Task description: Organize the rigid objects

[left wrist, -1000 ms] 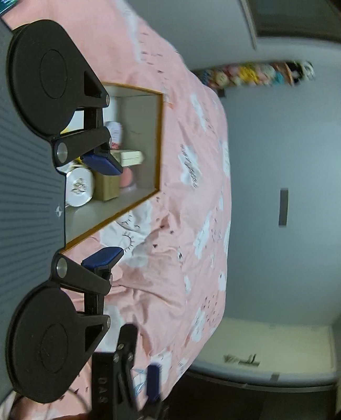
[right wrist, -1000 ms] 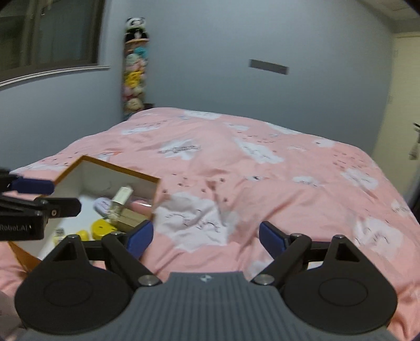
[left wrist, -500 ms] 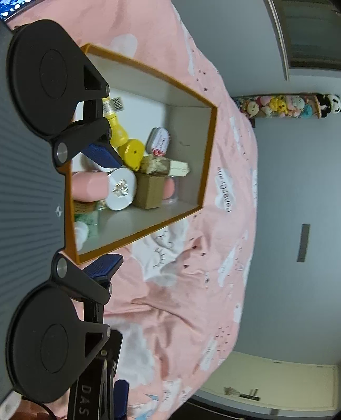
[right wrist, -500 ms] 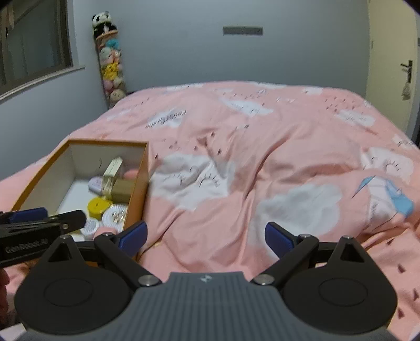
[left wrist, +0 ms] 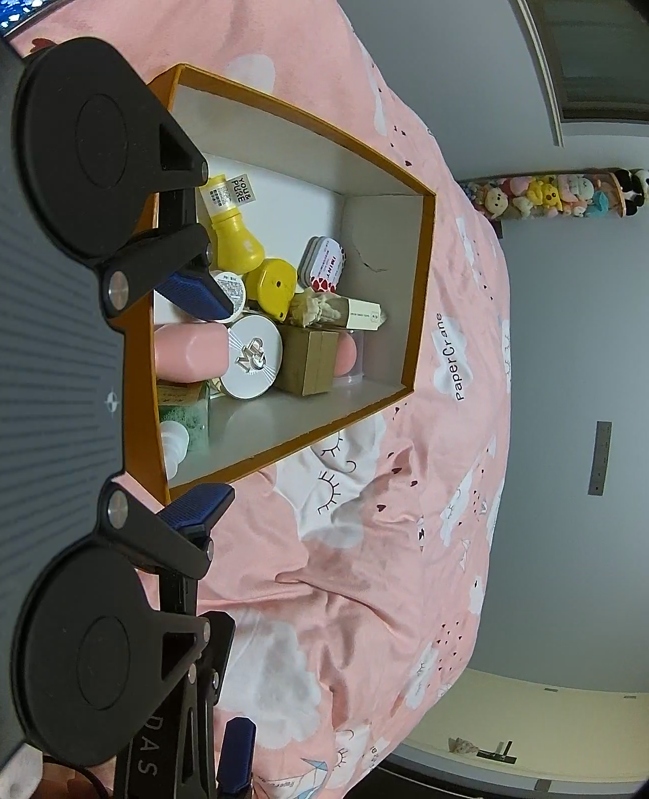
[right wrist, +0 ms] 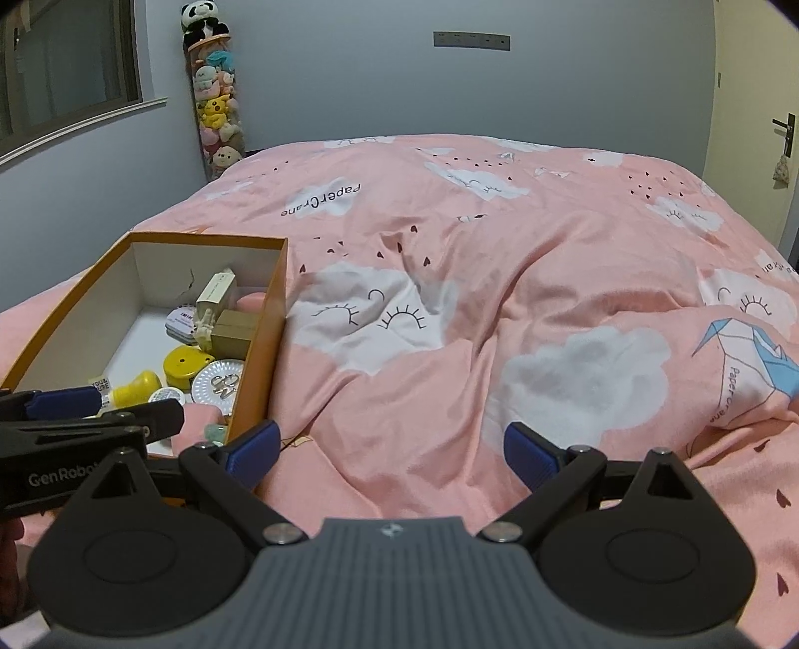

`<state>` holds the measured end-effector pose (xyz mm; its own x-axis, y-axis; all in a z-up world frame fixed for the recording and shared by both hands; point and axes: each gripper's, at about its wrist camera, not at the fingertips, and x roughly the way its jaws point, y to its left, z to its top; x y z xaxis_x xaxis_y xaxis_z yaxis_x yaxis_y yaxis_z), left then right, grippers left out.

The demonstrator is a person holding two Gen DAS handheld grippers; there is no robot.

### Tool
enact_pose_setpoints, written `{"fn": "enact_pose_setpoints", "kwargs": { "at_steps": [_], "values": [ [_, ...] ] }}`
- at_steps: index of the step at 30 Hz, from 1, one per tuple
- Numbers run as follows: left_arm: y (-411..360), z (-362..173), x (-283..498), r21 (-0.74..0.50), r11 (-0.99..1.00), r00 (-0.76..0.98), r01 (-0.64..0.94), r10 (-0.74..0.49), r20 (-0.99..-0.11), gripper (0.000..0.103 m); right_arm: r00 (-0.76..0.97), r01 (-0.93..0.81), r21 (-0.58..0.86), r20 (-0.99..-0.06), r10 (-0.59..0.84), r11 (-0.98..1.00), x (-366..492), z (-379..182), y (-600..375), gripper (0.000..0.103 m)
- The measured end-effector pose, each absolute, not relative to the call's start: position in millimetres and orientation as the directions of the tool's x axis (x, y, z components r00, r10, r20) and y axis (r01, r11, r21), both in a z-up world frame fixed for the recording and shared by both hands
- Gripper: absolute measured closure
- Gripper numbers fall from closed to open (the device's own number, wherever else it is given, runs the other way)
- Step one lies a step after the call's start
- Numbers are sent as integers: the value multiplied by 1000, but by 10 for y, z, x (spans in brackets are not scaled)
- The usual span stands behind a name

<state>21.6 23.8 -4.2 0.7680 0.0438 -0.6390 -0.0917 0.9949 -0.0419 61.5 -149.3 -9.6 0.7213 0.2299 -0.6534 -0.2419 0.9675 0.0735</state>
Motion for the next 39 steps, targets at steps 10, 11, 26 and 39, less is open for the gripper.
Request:
{"fn": "enact_pose_setpoints", "kwargs": {
  "at_steps": [10, 11, 26, 39],
  "values": [
    [242, -32, 216, -38, 995, 770, -87, 43, -636, 15, 721, -241, 73, -654, 229, 968, 614, -99, -1501, 9],
    [241, -33, 217, -38, 995, 770, -87, 43, -637, 15, 721, -241, 73, -654, 229, 968, 613, -99, -1500, 8],
    [268, -12, 234, -37, 996, 769, -84, 42, -637, 15, 720, -237, 73, -656, 226, 969, 606, -115, -1508, 8],
    [280, -21, 229, -39, 996, 770, -83, 39, -637, 15, 717, -237, 74, -659, 226, 969, 602, -130, -1496, 8]
  ]
}}
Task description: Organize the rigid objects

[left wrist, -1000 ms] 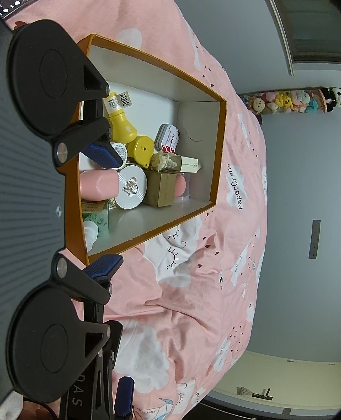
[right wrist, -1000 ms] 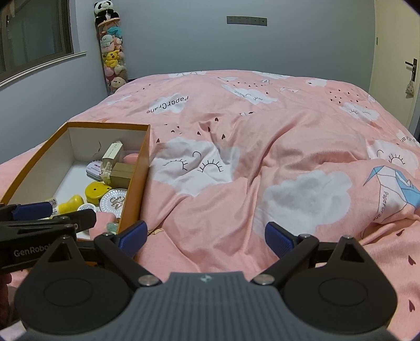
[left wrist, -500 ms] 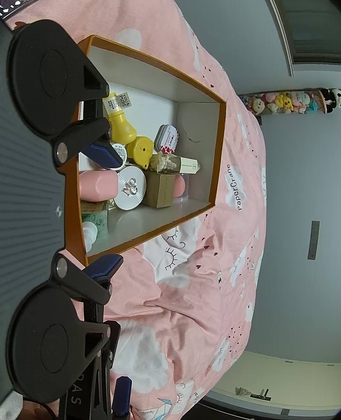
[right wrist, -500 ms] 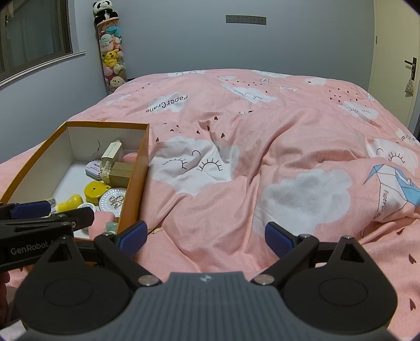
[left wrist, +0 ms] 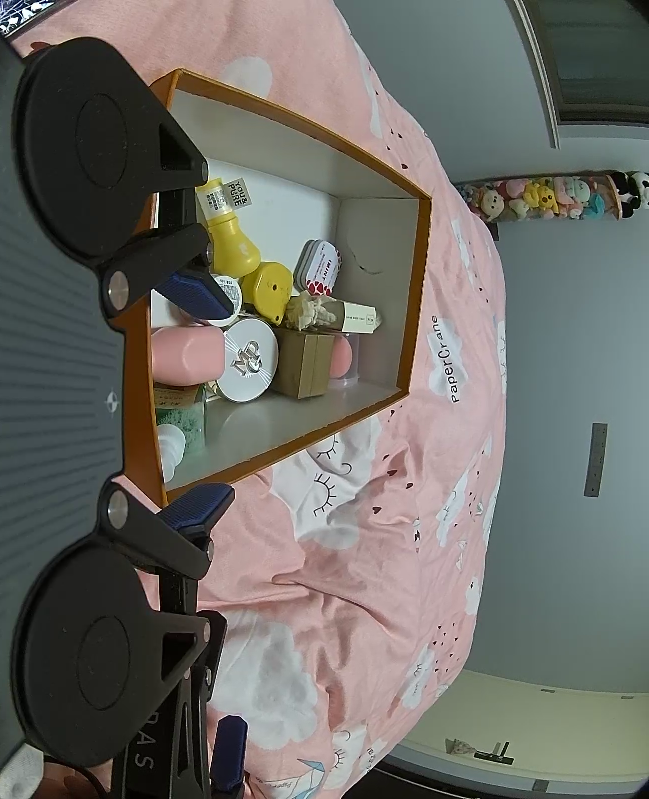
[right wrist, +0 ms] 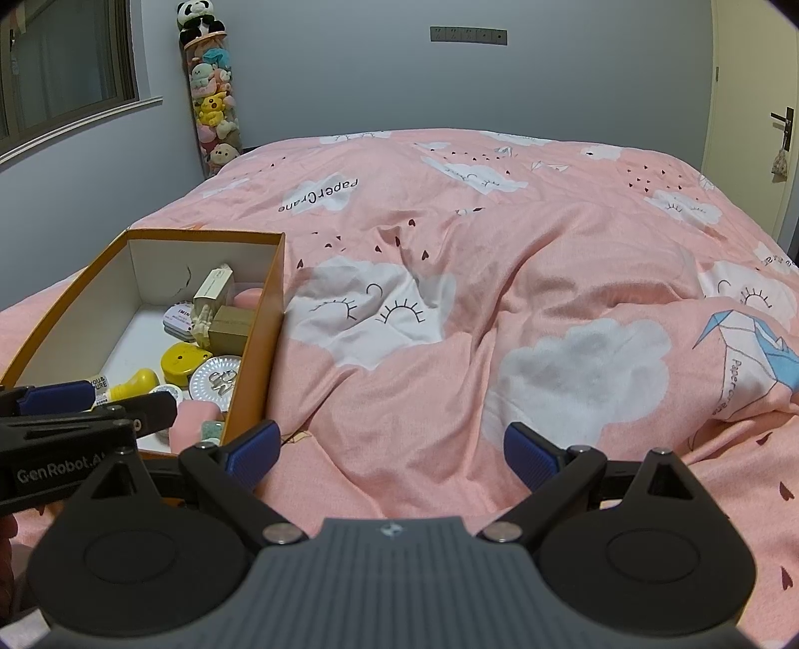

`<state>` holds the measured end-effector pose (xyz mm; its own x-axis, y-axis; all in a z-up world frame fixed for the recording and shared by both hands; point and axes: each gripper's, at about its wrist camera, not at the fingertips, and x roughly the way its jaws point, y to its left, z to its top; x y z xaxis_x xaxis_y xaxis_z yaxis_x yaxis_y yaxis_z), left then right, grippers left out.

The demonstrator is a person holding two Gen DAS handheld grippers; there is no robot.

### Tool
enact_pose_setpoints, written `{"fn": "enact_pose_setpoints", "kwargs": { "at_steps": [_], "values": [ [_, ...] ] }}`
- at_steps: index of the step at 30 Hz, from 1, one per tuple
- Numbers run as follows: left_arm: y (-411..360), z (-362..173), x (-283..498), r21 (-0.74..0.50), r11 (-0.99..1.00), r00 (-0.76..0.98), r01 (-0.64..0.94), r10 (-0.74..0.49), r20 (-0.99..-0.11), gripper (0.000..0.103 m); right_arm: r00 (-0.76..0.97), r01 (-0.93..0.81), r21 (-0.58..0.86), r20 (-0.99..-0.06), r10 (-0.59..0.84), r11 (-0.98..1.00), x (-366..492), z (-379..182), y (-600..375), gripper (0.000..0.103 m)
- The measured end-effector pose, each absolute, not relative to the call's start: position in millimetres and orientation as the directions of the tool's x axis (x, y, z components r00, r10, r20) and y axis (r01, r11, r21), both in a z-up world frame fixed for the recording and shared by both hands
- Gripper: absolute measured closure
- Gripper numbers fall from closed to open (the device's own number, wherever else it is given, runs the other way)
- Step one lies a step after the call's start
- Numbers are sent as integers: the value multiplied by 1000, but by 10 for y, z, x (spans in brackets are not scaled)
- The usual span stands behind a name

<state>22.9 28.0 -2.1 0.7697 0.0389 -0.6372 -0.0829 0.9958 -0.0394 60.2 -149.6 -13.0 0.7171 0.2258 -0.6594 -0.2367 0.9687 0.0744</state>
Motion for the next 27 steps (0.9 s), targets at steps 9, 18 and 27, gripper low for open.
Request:
{"fn": "enact_pose_setpoints", "kwargs": {
  "at_steps": [9, 18, 27],
  "values": [
    [271, -14, 221, -38, 995, 772, -87, 43, -634, 15, 714, -235, 78, -662, 226, 969, 599, -137, -1484, 8],
    [273, -17, 221, -36, 996, 773, -85, 43, -633, 15, 710, -234, 83, -666, 229, 969, 604, -141, -1483, 8],
    [252, 5, 212, -17, 995, 770, -97, 65, -634, 14, 710, -234, 83, -666, 229, 969, 606, -141, -1482, 8]
  ]
}}
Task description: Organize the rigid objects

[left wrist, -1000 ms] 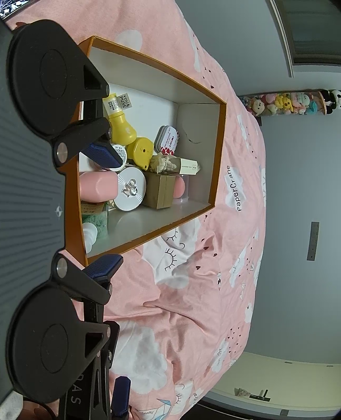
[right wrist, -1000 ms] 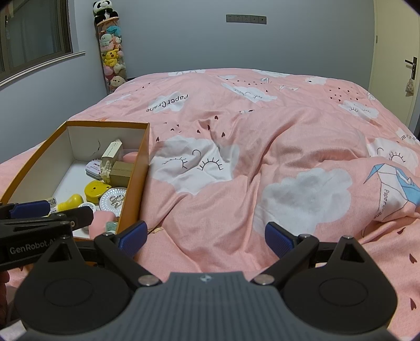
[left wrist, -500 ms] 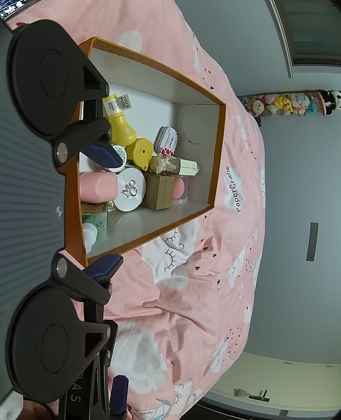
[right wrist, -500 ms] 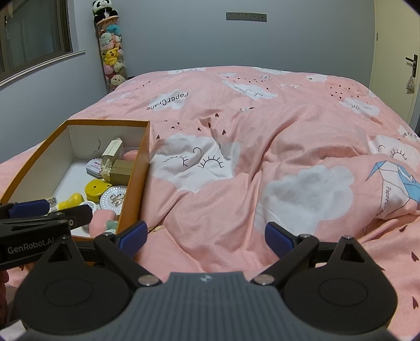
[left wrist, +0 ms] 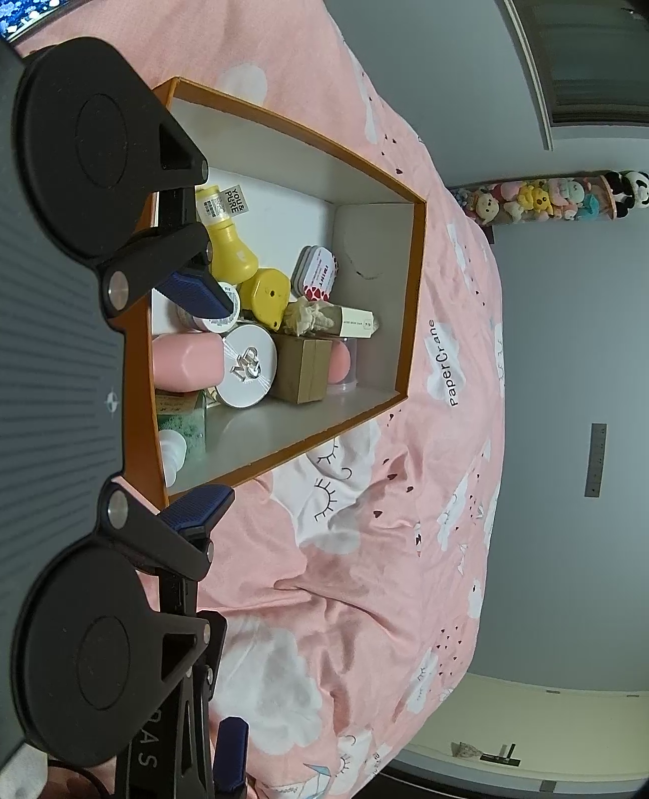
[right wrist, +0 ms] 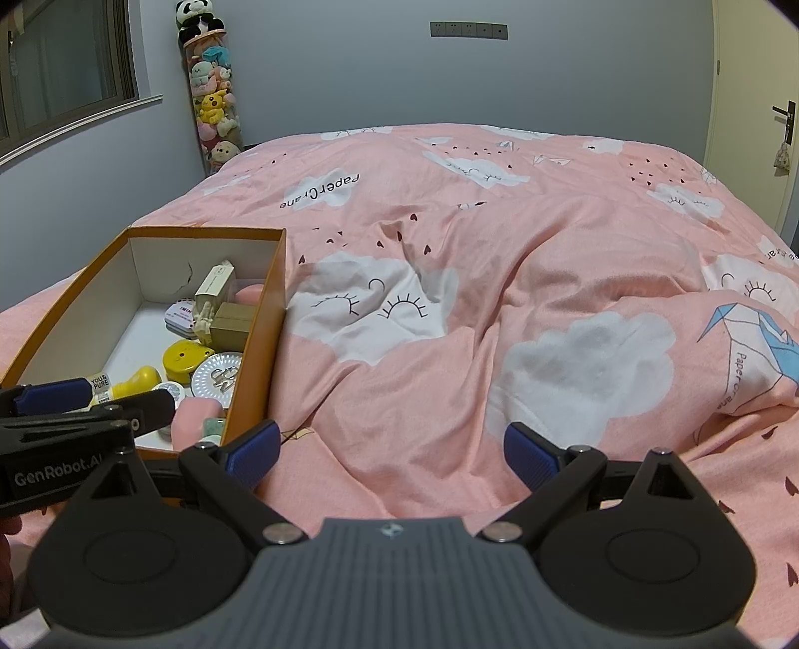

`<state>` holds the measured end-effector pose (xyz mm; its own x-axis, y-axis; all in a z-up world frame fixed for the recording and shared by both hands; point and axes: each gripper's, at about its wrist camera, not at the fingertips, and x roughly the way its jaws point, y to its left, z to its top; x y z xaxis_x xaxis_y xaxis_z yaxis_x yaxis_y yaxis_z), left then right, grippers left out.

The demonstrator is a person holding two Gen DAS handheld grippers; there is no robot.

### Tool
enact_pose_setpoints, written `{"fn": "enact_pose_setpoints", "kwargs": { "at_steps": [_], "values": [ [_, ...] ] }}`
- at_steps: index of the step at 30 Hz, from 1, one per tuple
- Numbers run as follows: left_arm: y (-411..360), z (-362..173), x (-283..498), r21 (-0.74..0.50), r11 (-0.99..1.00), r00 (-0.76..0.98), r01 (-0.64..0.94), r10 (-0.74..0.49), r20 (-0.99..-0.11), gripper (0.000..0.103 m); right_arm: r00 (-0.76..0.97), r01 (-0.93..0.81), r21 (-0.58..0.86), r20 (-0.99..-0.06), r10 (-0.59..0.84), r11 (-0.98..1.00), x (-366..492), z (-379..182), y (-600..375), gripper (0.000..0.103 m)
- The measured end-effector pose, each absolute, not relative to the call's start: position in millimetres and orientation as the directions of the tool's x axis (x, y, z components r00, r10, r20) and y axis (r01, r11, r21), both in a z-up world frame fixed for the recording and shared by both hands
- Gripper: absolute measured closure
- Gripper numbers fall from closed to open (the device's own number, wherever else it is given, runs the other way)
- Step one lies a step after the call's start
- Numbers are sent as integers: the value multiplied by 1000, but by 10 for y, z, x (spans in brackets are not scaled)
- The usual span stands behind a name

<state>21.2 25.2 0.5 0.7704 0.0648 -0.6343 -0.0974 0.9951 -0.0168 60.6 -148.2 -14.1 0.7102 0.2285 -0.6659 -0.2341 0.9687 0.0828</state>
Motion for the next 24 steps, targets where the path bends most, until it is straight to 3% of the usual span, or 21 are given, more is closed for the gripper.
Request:
{"fn": "enact_pose_setpoints", "kwargs": {
  "at_steps": [24],
  "values": [
    [247, -14, 215, -1, 997, 765, -80, 61, -641, 14, 710, -233, 84, -666, 229, 969, 607, -143, -1477, 8]
  ]
}}
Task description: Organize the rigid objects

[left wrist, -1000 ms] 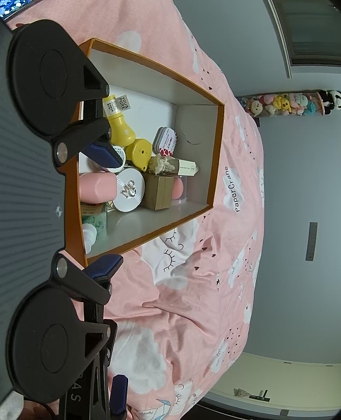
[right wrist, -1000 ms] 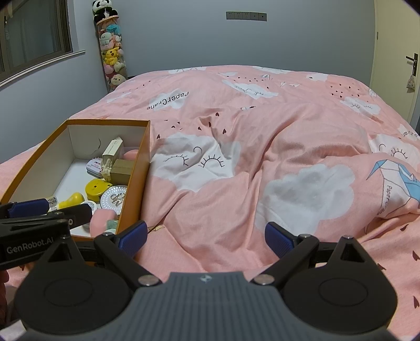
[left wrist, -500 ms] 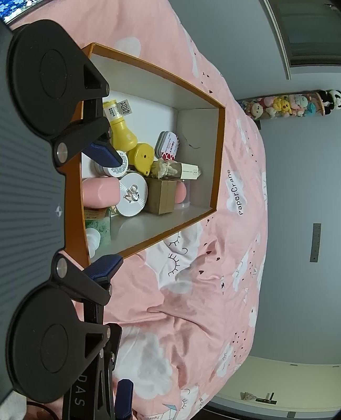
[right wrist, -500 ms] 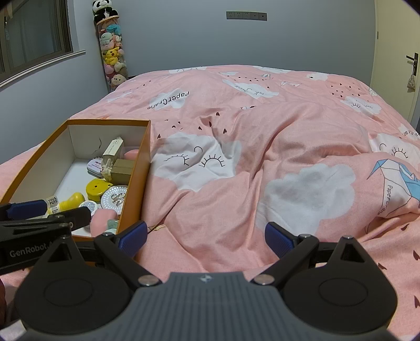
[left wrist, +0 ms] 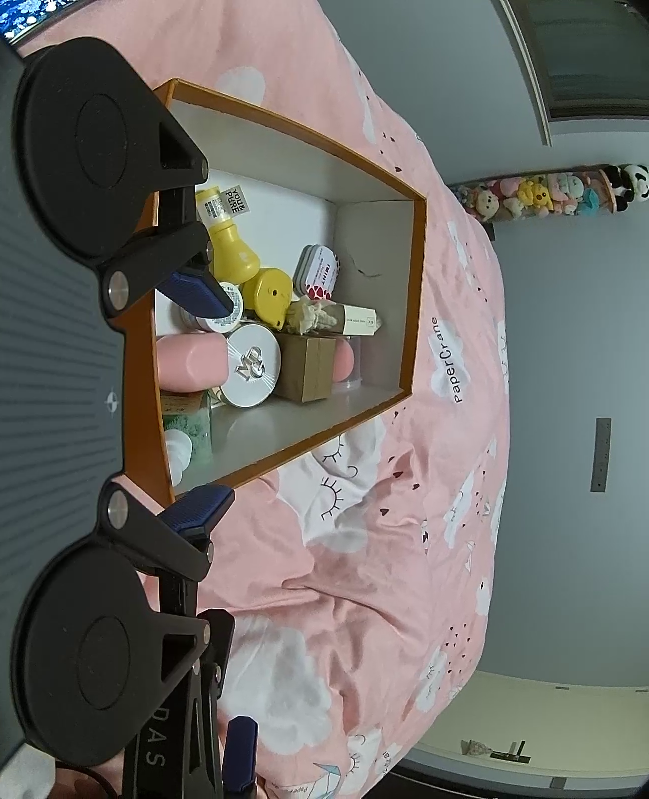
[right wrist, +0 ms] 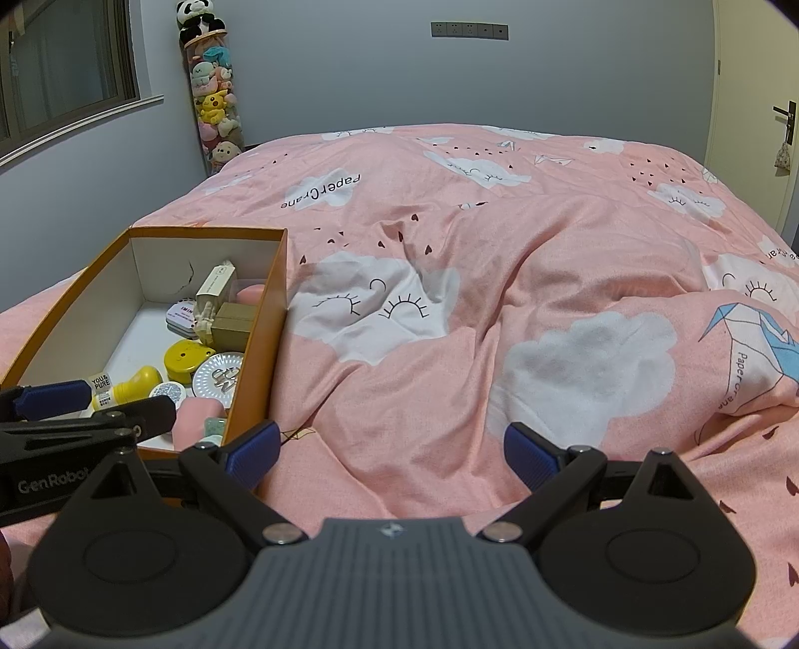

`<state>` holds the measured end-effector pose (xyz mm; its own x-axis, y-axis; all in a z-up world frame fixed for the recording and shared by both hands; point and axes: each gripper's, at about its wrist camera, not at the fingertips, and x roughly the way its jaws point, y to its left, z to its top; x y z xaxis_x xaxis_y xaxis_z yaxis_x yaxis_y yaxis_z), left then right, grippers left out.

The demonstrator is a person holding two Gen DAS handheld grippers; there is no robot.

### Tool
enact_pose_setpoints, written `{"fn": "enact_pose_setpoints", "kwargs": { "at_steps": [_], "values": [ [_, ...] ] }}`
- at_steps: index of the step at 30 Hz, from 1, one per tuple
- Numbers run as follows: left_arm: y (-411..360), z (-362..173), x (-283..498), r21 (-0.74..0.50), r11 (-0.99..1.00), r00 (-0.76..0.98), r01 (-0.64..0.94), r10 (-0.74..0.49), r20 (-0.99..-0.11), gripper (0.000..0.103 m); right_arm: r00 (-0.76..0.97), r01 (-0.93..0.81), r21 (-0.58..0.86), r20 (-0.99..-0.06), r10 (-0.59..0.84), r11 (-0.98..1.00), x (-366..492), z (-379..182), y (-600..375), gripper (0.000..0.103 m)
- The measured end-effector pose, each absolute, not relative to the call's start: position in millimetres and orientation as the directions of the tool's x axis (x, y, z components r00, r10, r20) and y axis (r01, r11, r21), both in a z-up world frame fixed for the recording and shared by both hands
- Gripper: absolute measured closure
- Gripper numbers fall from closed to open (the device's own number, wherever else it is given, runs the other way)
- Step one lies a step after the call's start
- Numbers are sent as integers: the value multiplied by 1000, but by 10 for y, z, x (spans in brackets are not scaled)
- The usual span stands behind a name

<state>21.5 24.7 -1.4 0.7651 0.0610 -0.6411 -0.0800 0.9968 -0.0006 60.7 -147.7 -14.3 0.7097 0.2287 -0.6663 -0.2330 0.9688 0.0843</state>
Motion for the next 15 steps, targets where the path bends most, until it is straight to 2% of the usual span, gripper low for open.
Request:
{"fn": "enact_pose_setpoints", "kwargs": {
  "at_steps": [15],
  "values": [
    [245, -14, 212, -3, 997, 767, -78, 58, -639, 14, 709, -234, 85, -667, 229, 969, 611, -147, -1477, 8]
  ]
}}
